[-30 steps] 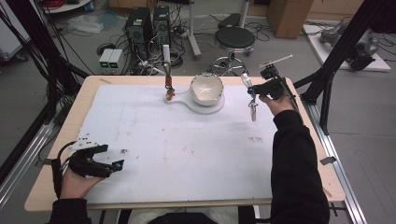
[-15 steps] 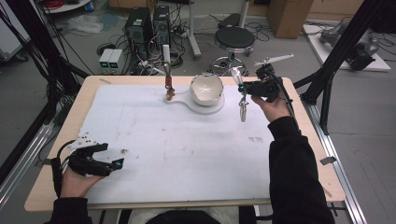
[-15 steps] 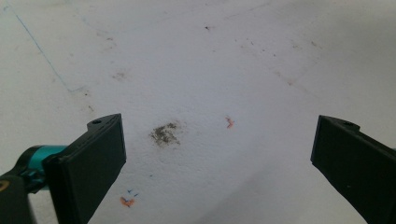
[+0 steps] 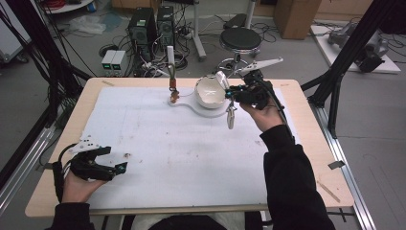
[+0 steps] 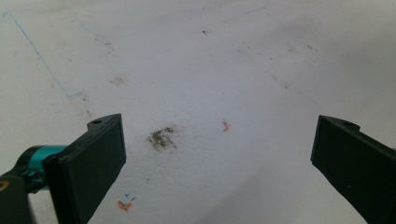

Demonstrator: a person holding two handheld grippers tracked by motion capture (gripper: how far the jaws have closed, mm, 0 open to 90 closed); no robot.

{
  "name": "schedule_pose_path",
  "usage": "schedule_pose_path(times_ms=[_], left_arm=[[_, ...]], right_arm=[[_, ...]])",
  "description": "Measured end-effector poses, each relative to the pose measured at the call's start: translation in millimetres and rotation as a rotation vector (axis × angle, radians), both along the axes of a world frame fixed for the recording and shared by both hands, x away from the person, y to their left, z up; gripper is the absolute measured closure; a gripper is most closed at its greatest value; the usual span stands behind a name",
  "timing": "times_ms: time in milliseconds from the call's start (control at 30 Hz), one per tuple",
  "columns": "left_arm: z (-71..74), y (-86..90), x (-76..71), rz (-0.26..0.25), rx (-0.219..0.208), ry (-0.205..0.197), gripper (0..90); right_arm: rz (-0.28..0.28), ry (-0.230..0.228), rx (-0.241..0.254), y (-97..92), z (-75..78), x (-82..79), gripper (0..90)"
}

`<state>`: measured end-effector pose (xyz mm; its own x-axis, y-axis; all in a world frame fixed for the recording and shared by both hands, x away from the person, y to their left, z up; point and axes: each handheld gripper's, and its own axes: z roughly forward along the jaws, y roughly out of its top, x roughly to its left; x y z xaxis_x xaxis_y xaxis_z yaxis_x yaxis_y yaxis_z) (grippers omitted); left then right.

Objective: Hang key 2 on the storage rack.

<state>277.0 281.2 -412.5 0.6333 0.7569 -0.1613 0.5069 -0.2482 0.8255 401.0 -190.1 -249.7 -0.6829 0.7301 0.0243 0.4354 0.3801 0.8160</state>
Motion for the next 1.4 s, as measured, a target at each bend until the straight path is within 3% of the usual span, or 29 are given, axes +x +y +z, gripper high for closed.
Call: schedule_pose_path(times_ms=[100, 767, 1100, 1400], left_arm=[[0.4, 0.3, -0.3, 0.001, -0.007, -0.001, 3.7], [2.9, -1.0, 0.1, -0.003, -0.01, -0.004, 3.7], [4.5, -2.3, 0.2, -0.002, -0.013, -0.006, 3.7], [11.8, -9.1, 0.5, -0.017, -0.008, -0.023, 3.7]], right_arm=[[0.027, -0.008, -0.001, 12.7, -0.9, -5.4, 75.8], [0.12, -0.005, 0.009, 51.7, -15.6, -18.2, 75.8], [0.2, 0.011, 0.001, 87.1, -33.2, -29.3, 75.8], [0.229, 0.008, 0.024, 105.3, -41.4, -37.2, 75.8]])
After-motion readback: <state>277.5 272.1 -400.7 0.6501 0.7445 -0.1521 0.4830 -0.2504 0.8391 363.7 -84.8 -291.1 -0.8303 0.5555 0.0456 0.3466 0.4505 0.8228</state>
